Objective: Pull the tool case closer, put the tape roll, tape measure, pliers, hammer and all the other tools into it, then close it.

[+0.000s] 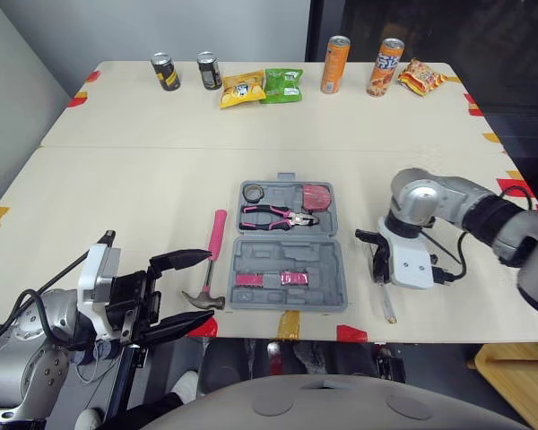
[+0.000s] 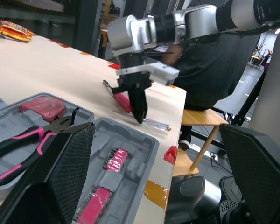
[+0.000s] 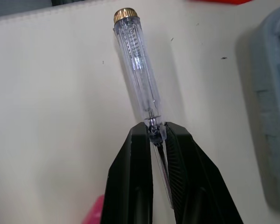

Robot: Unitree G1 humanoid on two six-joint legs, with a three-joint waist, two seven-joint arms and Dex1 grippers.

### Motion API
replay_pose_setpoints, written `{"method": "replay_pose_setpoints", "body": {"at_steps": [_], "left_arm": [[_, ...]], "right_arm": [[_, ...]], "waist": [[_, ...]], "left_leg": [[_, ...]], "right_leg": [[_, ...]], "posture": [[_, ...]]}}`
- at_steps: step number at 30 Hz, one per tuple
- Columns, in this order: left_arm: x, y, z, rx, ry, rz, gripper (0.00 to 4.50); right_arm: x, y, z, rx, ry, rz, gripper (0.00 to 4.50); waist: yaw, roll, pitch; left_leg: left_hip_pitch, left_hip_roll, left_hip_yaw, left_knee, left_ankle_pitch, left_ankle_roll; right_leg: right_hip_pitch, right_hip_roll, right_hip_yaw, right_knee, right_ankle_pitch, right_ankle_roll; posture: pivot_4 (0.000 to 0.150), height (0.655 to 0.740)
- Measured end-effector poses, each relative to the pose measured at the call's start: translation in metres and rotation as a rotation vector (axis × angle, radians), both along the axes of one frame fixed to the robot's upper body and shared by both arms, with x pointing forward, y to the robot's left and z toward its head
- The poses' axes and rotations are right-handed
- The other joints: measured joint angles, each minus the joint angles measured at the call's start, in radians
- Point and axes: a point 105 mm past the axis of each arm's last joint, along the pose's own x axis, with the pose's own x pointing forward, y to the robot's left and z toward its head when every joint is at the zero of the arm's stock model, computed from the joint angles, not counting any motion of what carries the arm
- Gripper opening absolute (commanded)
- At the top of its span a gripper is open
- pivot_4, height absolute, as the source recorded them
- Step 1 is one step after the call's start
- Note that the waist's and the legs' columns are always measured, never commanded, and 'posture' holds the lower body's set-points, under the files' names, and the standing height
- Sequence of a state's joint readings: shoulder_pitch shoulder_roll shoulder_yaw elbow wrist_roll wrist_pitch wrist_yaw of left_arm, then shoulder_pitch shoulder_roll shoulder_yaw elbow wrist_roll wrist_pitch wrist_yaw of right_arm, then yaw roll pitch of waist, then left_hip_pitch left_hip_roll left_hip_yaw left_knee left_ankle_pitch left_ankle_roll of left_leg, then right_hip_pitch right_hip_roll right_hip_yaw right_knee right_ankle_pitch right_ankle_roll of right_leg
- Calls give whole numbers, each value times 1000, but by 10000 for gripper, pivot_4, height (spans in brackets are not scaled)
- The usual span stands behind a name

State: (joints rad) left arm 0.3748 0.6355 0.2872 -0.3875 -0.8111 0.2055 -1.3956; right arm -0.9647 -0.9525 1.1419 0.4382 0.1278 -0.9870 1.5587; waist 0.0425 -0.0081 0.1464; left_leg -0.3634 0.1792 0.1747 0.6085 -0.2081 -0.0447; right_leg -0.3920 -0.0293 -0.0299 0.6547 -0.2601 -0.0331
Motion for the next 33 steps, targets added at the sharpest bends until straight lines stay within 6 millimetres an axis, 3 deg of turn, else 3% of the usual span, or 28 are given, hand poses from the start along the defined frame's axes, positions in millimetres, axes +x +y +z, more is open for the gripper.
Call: {"method": "replay_pose_setpoints", "body": {"at_steps": [8, 20, 28, 33], "left_arm": [[3, -3, 1, -9, -7, -8, 45000], [9, -1, 3, -9, -7, -2, 45000], [18, 0, 6, -11, -12, -8, 45000], [21, -1, 7, -13, -14, -12, 45000]], "right_arm": [[-8, -9, 31, 155, 35, -368, 20], [-16, -12, 47, 506, 78, -1223, 19], [-20, -16, 47, 701, 105, -1669, 19], [-30, -22, 33, 757, 176, -1954, 19]], "waist": [[2, 0, 0], [19, 1, 0], [32, 1, 0], [38, 1, 0]], "left_leg": [[-2, 1, 0, -1, 0, 0], [-1, 1, 0, -4, 0, -1], [-1, 0, 0, -5, 0, -1], [0, -1, 0, -8, -1, -2]], "right_leg": [[-2, 1, 0, 0, 0, 0], [-2, 1, 0, -3, 1, 2], [-2, 1, 1, -5, 1, 3], [-2, 1, 1, -7, 1, 3]], "posture": [[1500, 7400], [1500, 7400], [1500, 7400], [1500, 7400]]}}
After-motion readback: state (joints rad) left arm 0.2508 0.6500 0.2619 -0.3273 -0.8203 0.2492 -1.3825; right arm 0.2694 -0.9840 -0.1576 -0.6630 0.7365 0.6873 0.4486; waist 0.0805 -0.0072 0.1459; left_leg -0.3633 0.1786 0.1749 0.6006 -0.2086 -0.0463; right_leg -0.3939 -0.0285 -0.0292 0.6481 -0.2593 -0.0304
